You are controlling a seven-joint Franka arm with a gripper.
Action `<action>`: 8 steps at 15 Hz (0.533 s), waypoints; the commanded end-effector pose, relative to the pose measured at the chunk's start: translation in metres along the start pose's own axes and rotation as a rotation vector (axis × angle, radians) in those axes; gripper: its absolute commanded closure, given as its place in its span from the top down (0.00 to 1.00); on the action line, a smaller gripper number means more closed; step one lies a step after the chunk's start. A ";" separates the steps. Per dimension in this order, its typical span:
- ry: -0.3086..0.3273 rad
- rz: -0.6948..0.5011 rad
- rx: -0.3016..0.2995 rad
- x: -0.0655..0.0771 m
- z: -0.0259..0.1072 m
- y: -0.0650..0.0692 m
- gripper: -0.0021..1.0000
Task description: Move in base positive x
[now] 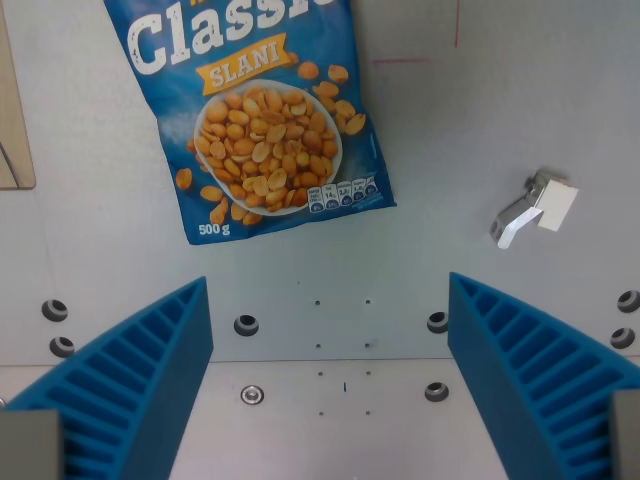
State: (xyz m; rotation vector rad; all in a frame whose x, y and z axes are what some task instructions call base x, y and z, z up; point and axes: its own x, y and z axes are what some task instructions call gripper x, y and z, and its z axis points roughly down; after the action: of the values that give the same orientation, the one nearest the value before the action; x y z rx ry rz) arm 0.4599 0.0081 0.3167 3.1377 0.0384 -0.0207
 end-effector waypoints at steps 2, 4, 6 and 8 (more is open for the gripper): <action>0.007 0.000 0.000 0.010 -0.003 0.001 1.00; 0.007 0.000 0.000 0.020 -0.004 0.001 1.00; 0.007 0.000 0.000 0.030 -0.004 0.001 1.00; 0.007 0.000 0.000 0.040 -0.004 0.002 1.00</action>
State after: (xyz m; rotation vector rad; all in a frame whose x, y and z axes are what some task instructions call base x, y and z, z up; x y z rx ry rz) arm 0.4912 0.0085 0.3178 3.1354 0.0376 0.0225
